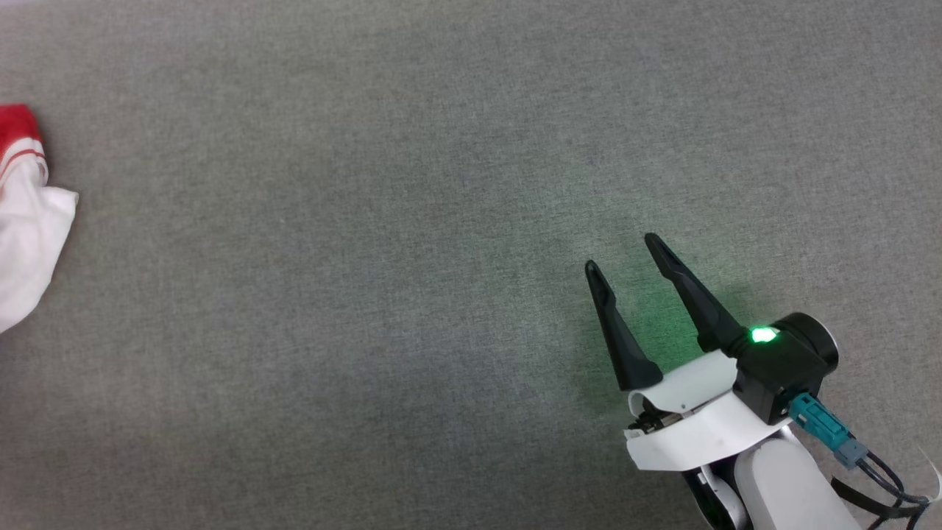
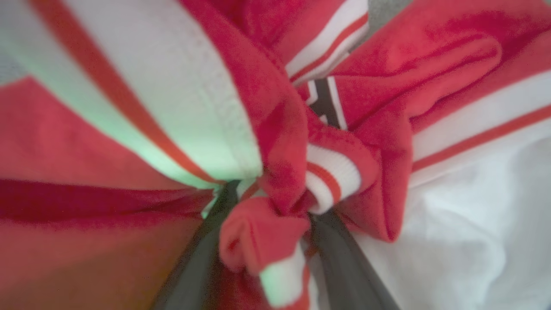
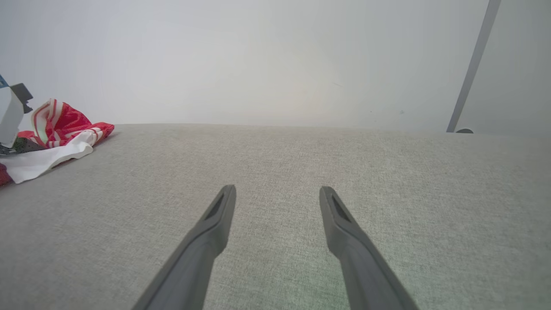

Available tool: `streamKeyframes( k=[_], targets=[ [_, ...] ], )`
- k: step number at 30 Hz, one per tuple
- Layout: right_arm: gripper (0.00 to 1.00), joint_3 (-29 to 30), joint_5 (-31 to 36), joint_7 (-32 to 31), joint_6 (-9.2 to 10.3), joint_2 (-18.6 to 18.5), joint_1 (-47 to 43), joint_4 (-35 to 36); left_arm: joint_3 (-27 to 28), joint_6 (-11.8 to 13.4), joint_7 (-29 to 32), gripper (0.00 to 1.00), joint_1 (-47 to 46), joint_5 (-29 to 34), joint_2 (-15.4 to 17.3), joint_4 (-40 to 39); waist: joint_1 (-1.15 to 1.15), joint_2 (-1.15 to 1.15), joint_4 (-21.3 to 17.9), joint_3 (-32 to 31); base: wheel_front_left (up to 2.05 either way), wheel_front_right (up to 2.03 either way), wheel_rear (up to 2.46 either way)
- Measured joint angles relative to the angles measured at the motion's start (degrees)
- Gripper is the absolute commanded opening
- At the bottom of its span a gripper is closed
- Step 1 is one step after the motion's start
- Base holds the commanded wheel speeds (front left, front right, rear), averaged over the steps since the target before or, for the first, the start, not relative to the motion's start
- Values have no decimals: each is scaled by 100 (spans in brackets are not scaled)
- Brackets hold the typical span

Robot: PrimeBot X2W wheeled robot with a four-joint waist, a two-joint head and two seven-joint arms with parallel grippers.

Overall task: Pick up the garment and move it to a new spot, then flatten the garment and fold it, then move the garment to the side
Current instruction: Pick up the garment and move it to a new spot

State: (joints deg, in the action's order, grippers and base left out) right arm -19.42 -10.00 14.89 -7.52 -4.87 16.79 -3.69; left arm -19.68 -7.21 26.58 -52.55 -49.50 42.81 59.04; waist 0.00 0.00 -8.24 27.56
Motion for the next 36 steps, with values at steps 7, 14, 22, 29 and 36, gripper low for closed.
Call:
streamKeyframes(
  k=[7,14,22,29,36],
  targets=[
    [100,-7,-48,1,0,-14,28,45,-83,-8,-829,0,32,-287,-104,96,0,0,48,-137,0,0,0],
    [100,10,-135,7,0,16,-107,-76,-85,-9,-1658,0,2,-636,-448,93,0,0,99,-490,0,0,0],
    [100,170,-265,8,0,107,-357,-132,-379,-19,-1491,0,-98,-1282,-928,-865,0,0,110,-1033,0,0,0],
    [100,376,-325,8,0,164,-593,-113,-568,-19,-1147,0,-451,-1658,-1619,-1778,0,0,30,-1405,0,0,0],
    [100,631,-422,8,0,181,-651,-4,-790,321,-1155,0,-621,-1674,-2438,-2461,0,0,-248,-1446,0,0,0]
  ],
)
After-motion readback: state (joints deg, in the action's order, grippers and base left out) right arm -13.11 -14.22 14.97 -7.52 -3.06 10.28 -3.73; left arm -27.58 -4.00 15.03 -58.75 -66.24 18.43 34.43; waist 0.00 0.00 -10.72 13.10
